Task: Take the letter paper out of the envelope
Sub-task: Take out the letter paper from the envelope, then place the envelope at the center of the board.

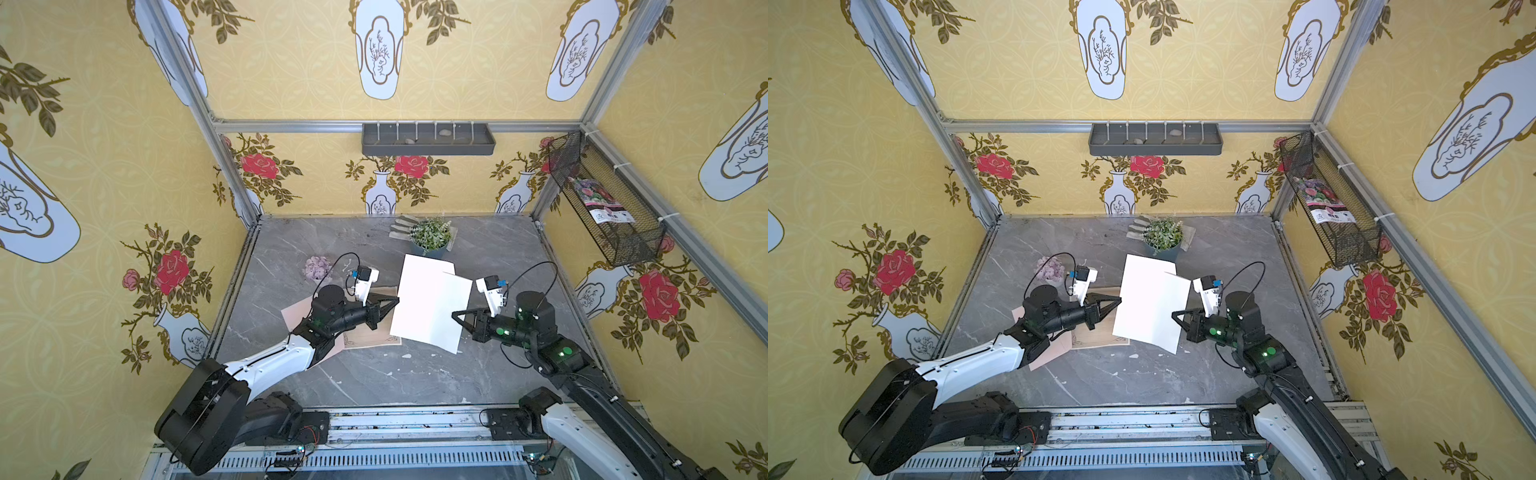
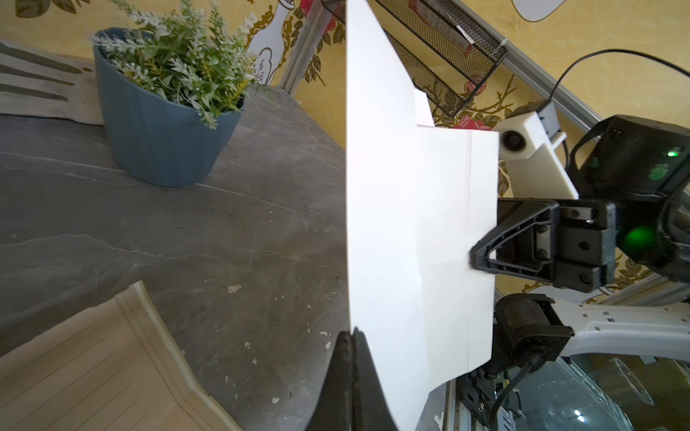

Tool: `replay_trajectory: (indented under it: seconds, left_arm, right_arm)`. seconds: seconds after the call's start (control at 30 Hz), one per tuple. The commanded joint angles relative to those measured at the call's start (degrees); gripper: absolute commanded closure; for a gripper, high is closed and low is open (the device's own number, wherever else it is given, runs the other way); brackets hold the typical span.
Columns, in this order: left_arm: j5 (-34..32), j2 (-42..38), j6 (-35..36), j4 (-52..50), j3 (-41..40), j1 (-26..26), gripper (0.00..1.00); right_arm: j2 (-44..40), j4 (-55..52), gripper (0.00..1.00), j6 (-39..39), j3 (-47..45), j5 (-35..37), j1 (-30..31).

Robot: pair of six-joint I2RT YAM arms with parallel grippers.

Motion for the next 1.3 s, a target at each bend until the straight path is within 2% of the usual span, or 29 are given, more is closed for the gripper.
replay_trajectory:
  seconds: [0.0,0.17,0.47,0.67,0.83,1.0,1.17,1.27]
  left_arm:
    - [-3.3,0.1,0.5,-2.6,0.0,0.3,1.0]
    - [-4.4,1.6,2.0,-8.3,2.5,0.3,1.0]
    - [-2.5,13.0,0.9,-7.9,9.3,-0.5,1.0]
    - [-2.1,23.9,-1.9,-8.8,21.0,-4.7,1.0]
    - [-4.0,32.5,-0.9,-17.2,34.0,-7.7,1.0]
    - [-6.1,39.6,-0.9,-24.7,43.6,-7.7,1.0]
    - [-10.7,45.0,2.3,-33.8,52.8,-7.3,1.0]
    - [-9.8,48.5,2.0,-36.7,56.6,-5.7,1.0]
  right_arm:
    - [-3.9,-6.6,1.0,-1.3,1.8,9.0,-0.5]
    - [-10.7,-11.5,1.0,-1.6,3.5,17.6,-0.7]
    - [-10.5,-12.0,1.0,-2.4,4.9,16.4,-0.8]
    - [-11.0,-12.0,1.0,-2.8,4.6,14.2,-0.8]
    - [-12.9,-13.7,1.0,-3.4,4.3,14.5,-0.8]
    - [-13.5,-13.4,1.0,-3.3,3.9,13.5,-0.9]
    - [-12.7,-12.4,1.0,-3.2,3.0,12.2,-0.8]
    - [-12.9,-11.8,1.0,-2.6,2.4,11.6,-0.8]
